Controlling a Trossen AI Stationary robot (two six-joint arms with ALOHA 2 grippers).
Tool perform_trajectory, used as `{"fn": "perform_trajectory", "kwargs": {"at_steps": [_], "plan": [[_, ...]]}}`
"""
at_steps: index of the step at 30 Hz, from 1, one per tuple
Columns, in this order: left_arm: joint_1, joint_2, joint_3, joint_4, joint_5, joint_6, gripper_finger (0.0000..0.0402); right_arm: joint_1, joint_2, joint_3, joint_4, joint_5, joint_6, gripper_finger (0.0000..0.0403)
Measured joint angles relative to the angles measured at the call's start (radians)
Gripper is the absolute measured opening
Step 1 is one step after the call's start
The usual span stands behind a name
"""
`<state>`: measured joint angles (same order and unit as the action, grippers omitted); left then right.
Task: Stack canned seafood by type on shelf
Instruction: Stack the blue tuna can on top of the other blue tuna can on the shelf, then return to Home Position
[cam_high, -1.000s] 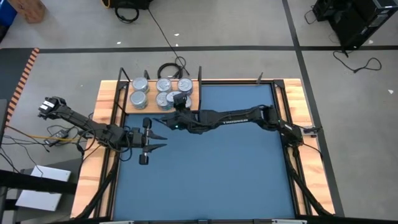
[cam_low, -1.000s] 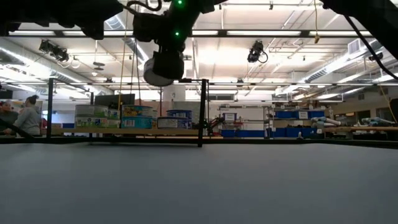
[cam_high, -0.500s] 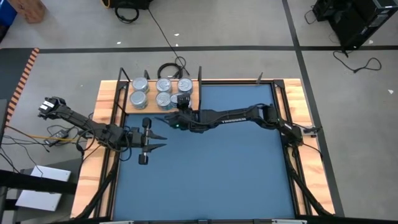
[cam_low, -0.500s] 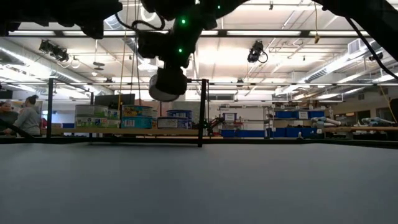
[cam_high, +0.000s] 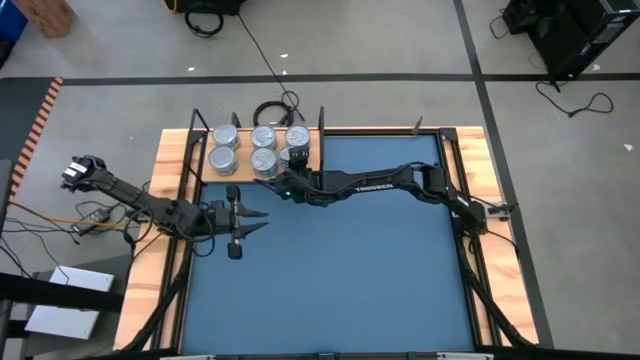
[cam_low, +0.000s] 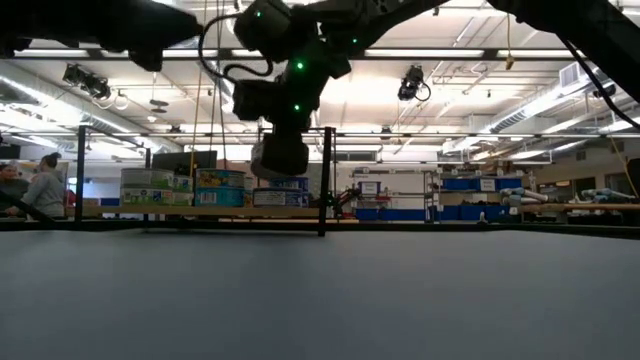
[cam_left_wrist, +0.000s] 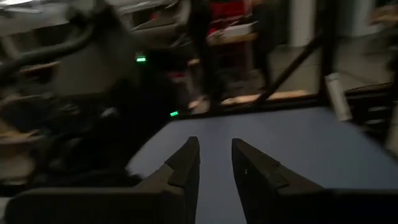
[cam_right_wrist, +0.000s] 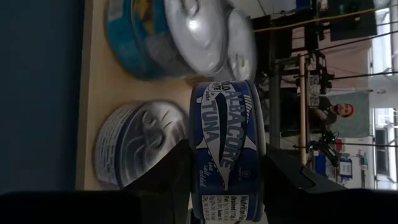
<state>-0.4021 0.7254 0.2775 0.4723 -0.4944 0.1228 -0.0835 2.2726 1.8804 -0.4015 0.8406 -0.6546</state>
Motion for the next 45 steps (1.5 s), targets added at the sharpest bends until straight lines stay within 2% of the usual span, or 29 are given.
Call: {"fn": "perform_trajectory", "kwargs": {"at_steps": [5,14,20,24,32,38,42,45], "plan": [[0.000,0.000,0.000,-0.043,-0.124,-0.001,0.0079,-0.003,0.000,-0.023,0.002,-0.013,0.011,0.0148],[0.001,0.000,0.000,-0.108,-0.314,-0.004,0.0027,-0.004,0.000,-0.024,0.026,-0.031,0.034,0.0237],[0.002,0.000,0.000,-0.140,-0.346,-0.006,0.0008,-0.006,0.000,-0.024,0.024,-0.033,0.034,0.0268],[0.003,0.000,0.000,-0.173,-0.379,-0.025,0.0006,-0.013,0.000,-0.024,0.024,-0.104,0.062,0.0272],[0.003,0.000,0.000,-0.218,-0.409,-0.027,0.0005,-0.017,0.000,-0.024,0.033,-0.130,0.065,0.0268],[0.004,0.000,0.000,-0.226,-0.420,-0.033,0.0005,0.003,0.000,0.025,0.001,-0.103,0.065,0.0254],[0.004,0.000,0.000,-0.243,-0.352,-0.047,0.0005,0.030,-0.006,0.052,-0.069,-0.108,0.115,0.0203],[0.004,0.000,0.000,-0.242,-0.275,-0.053,0.0003,0.043,-0.018,0.051,-0.102,-0.239,0.179,0.0127]]}}
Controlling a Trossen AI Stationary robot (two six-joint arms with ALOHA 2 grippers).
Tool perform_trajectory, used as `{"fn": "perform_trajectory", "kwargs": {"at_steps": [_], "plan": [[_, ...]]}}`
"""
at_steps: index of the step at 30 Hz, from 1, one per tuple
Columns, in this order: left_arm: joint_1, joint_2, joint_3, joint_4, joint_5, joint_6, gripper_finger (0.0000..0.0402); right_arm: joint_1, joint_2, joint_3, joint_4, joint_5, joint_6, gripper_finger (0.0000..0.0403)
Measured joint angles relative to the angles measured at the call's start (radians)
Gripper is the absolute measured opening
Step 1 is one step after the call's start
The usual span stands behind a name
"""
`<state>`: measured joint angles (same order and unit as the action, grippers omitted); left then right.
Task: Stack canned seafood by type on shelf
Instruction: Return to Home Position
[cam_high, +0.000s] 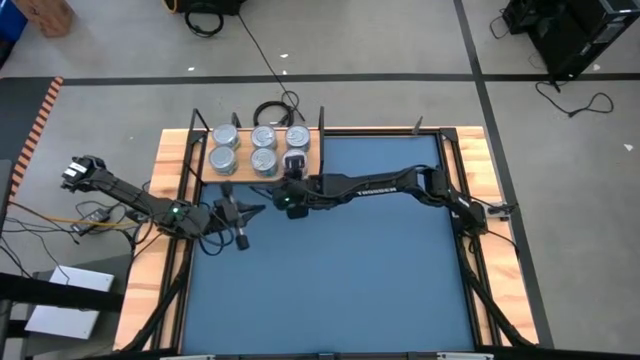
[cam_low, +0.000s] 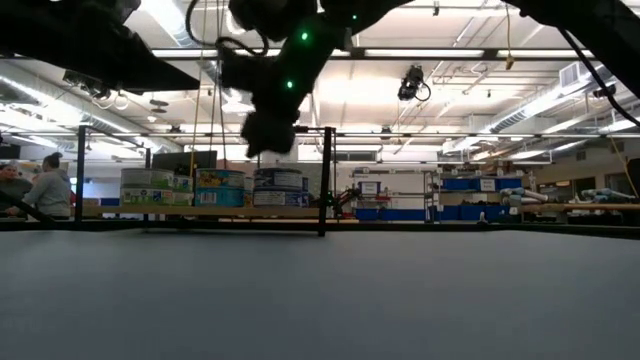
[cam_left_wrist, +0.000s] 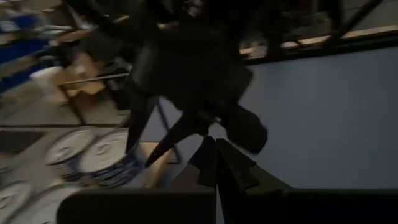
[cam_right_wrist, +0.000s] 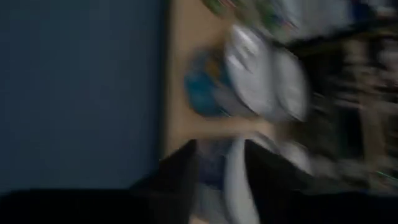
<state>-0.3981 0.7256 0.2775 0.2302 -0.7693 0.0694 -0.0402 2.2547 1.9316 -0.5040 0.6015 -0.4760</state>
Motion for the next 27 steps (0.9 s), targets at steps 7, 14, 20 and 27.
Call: {"fn": "perform_trajectory", "kwargs": {"at_steps": [7,14,20,27], "plan": [[0.036,0.000,0.000,0.008,0.156,-0.023,0.0001,0.000,-0.079,-0.059,0.086,-0.239,0.066,0.0013],[0.145,0.000,0.000,0.048,0.382,-0.033,0.0001,0.006,-0.246,-0.426,0.451,-0.314,0.106,0.0003],[0.265,0.000,0.000,0.117,0.557,-0.028,0.0000,0.022,-0.433,-0.743,0.731,-0.382,0.163,0.0002],[0.428,0.003,0.000,0.196,0.742,-0.025,0.0000,0.021,-0.654,-1.035,0.892,-0.438,0.226,0.0001]]}}
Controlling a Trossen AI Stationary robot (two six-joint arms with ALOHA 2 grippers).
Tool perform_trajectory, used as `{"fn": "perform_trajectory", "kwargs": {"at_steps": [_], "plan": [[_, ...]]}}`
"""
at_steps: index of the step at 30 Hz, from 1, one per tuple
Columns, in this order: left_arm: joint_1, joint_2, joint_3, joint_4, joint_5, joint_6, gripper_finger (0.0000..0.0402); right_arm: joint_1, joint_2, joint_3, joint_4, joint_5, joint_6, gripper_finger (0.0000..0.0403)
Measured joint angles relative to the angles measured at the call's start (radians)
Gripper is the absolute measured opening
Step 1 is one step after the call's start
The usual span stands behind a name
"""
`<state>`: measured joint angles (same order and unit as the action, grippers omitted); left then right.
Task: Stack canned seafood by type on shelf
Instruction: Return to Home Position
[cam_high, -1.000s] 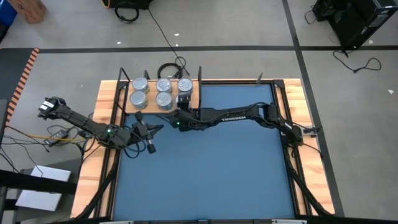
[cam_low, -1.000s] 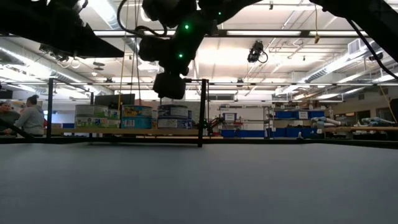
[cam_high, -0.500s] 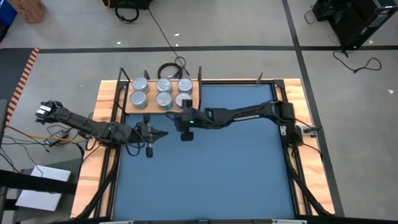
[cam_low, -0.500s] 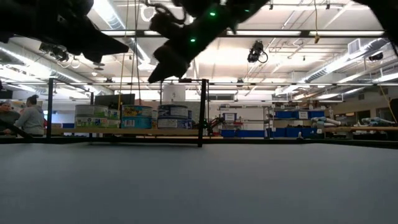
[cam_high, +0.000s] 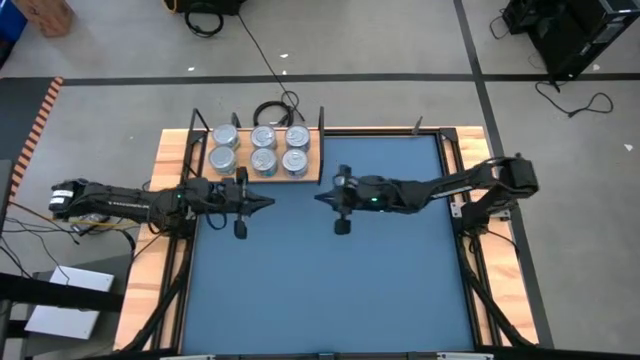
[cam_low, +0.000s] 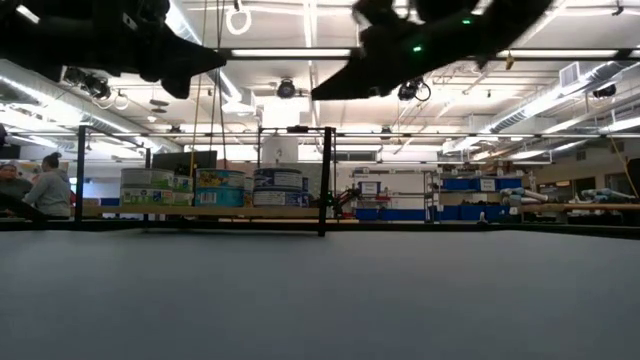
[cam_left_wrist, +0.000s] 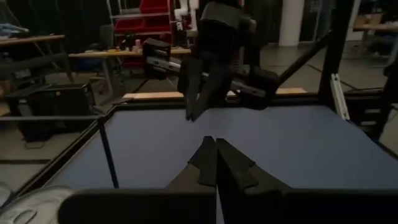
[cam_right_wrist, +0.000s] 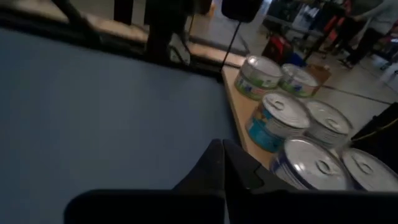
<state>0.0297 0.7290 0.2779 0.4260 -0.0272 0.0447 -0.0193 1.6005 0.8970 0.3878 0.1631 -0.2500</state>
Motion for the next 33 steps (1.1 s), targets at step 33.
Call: {"fn": "perform_trajectory", "kwargs": {"at_steps": [33], "plan": [[0.129,-0.402,-0.094,-0.265,0.097,0.057,0.0000,0.002,-0.788,-0.760,0.253,0.019,0.150,0.0000]]}}
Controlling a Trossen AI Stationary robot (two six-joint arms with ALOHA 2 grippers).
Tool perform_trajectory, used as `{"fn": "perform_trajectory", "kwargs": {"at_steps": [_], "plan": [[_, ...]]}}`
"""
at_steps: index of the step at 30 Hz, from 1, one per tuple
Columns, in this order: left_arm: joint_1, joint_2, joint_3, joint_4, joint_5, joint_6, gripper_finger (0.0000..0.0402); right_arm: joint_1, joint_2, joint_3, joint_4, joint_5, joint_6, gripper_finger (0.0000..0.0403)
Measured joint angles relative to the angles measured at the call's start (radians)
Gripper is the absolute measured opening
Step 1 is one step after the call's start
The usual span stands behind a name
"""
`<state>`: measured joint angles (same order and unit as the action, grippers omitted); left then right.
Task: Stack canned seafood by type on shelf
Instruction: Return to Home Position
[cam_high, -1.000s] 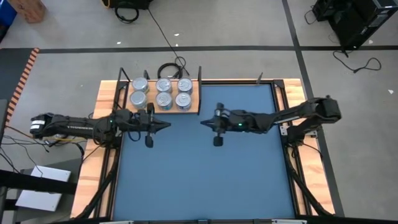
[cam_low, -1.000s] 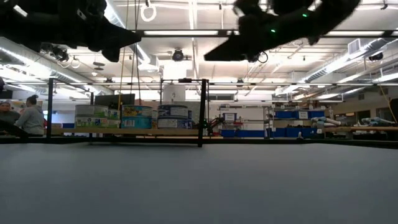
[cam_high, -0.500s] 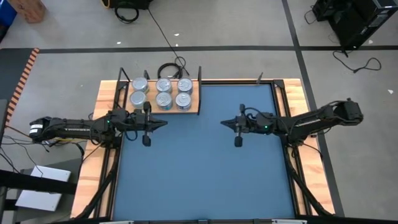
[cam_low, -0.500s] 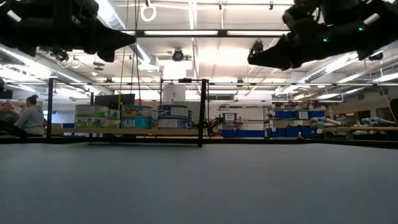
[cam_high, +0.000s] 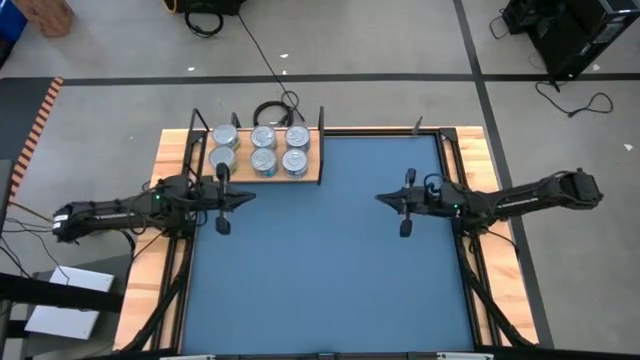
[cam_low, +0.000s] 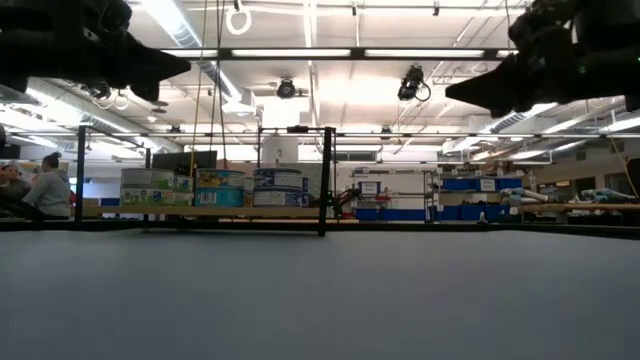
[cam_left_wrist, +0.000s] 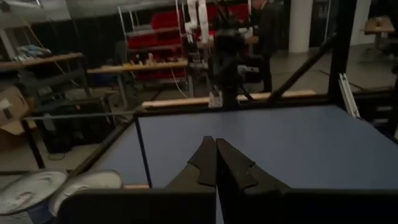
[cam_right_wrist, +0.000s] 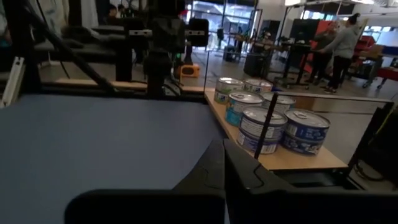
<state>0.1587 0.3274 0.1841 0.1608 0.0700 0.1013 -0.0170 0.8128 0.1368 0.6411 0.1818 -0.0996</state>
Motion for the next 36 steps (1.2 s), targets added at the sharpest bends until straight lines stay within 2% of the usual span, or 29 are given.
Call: {"fn": "perform_trajectory", "kwargs": {"at_steps": [12,19,22,26,30,36], "plan": [[0.106,-0.041,-0.051,0.038,0.077,-0.016,0.0000,0.000,-0.210,-0.130,-0.014,-0.069,0.051,0.0000],[0.178,-0.069,-0.052,0.034,0.147,-0.025,0.0000,-0.029,-0.323,-0.131,-0.187,-0.138,0.082,0.0000],[0.201,-0.106,-0.054,0.027,0.151,-0.027,0.0000,-0.069,-0.378,-0.131,-0.243,-0.148,0.075,0.0000],[0.219,-0.190,-0.074,0.014,0.158,-0.026,0.0001,-0.128,-0.456,-0.131,-0.309,-0.216,0.073,0.0000],[0.236,-0.326,-0.076,-0.109,0.160,-0.026,0.0001,-0.167,-0.548,-0.131,-0.351,-0.254,0.054,0.0000],[0.242,-0.328,-0.069,-0.162,0.159,-0.007,0.0001,-0.200,-0.688,-0.131,-0.454,-0.264,0.051,0.0000]]}}
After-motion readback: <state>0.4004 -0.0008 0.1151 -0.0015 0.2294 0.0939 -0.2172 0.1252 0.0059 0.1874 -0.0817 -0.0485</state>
